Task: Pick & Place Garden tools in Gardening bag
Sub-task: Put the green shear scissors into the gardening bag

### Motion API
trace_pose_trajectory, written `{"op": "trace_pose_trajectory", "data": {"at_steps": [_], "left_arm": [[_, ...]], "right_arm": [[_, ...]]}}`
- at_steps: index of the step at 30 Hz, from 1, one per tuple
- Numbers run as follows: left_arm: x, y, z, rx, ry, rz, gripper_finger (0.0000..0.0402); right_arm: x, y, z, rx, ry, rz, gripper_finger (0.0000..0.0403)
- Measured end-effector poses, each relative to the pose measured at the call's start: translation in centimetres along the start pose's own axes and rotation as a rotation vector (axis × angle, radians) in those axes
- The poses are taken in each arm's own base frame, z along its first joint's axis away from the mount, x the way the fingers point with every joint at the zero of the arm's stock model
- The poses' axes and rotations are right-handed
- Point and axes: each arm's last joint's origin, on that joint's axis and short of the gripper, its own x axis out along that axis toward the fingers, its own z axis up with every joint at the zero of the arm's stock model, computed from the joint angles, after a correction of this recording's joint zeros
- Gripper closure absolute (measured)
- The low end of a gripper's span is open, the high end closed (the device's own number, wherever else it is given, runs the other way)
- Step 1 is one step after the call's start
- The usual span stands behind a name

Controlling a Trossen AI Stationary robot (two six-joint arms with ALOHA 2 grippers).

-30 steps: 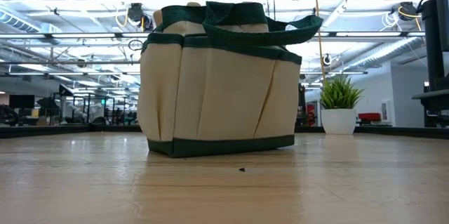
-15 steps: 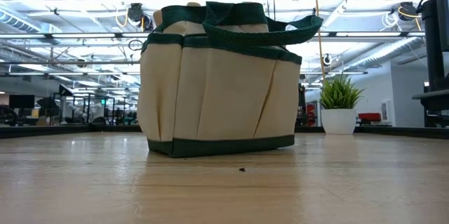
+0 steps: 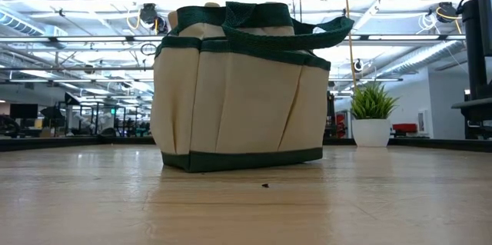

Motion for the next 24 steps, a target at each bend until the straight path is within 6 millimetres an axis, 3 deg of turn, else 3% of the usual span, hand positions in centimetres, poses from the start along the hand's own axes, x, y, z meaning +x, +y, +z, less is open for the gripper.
{"op": "trace_pose_trajectory", "data": {"at_steps": [3,15,24], "left_arm": [[-0.8,-0.5,-0.2,0.012,-0.033,-0.027,0.0233],[-1.6,-0.3,-5.9,-0.072,-0.118,-0.074,0.0231],[-2.3,-0.2,-9.2,-0.104,-0.178,-0.071,0.0231]], "right_arm": [[0.1,0.9,-0.4,-0.005,0.011,-0.034,0.0363],[0.0,4.2,-1.0,-0.009,-0.037,-0.228,0.0365],[1.4,5.8,-2.8,0.02,-0.07,-0.364,0.0365]]}}
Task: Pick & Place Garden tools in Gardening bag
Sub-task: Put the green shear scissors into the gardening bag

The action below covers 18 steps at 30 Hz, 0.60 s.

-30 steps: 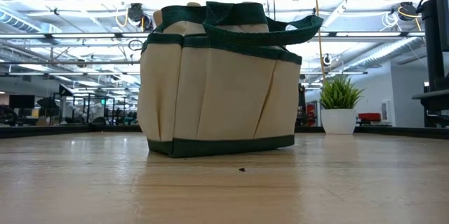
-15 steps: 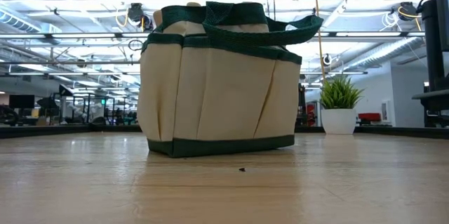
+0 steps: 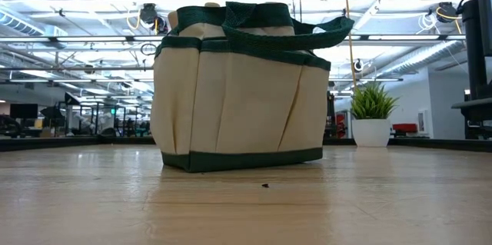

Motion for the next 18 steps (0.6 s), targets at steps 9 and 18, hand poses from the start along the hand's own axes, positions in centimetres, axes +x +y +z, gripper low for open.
{"op": "trace_pose_trajectory", "data": {"at_steps": [9,18], "left_arm": [[-0.6,0.6,-2.5,-0.014,0.012,0.018,0.0231],[-0.9,1.0,-3.4,-0.026,0.018,0.017,0.0231]], "right_arm": [[1.7,1.2,-1.5,0.048,-0.072,0.012,0.0366],[4.5,2.1,-2.7,0.002,-0.051,0.018,0.0366]]}}
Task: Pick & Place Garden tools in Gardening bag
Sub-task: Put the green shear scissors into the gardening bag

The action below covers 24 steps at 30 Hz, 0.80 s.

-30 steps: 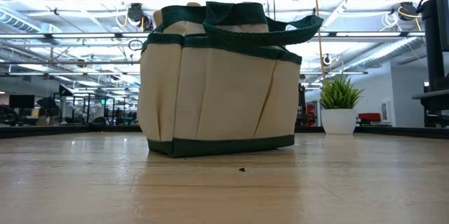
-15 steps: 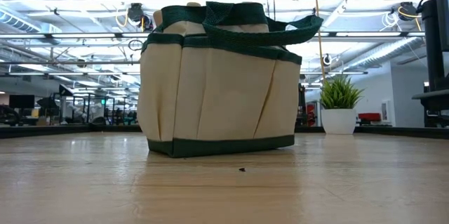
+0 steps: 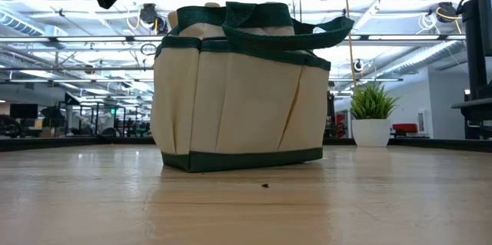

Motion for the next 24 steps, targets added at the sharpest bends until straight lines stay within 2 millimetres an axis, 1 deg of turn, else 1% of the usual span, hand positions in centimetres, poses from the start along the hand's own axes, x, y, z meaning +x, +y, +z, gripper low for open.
{"op": "trace_pose_trajectory", "data": {"at_steps": [5,8,12,17,24], "left_arm": [[0.0,-0.2,-0.1,0.002,0.009,-0.018,0.0231],[0.0,-0.4,-0.2,0.006,0.014,-0.031,0.0231],[0.0,-0.7,-0.3,0.008,0.02,-0.046,0.0231],[-0.1,-0.7,-0.4,0.01,0.026,-0.051,0.0231],[-0.1,-0.7,-0.4,0.021,0.026,-0.05,0.0231]], "right_arm": [[1.4,-0.5,-0.9,-0.043,0.013,-0.04,0.0366],[2.3,-0.9,-1.8,-0.053,0.023,-0.1,0.0367],[3.1,-1.0,-2.7,-0.067,0.044,-0.119,0.0367],[3.4,-1.1,-3.2,-0.094,0.069,-0.194,0.0367],[2.9,-0.2,-3.5,-0.071,0.08,-0.198,0.0367]]}}
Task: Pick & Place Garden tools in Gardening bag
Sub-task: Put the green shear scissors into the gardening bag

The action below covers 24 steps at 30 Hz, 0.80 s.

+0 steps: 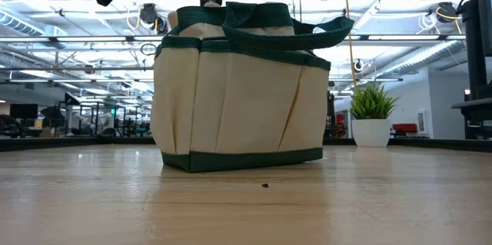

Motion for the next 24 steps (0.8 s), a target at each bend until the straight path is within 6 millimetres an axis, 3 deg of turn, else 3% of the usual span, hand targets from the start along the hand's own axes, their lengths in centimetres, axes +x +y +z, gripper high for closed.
{"op": "trace_pose_trajectory", "data": {"at_steps": [11,19,24], "left_arm": [[0.0,0.0,0.0,0.009,0.0,0.0,0.0231],[0.1,0.0,0.0,0.01,0.002,0.001,0.0231],[0.1,0.0,0.0,0.015,0.002,0.001,0.0231]], "right_arm": [[-0.4,0.2,-0.6,-0.019,0.035,-0.065,0.0367],[0.3,0.5,-2.6,0.02,0.067,-0.075,0.0367],[0.2,0.4,-2.9,0.01,0.088,-0.079,0.0367]]}}
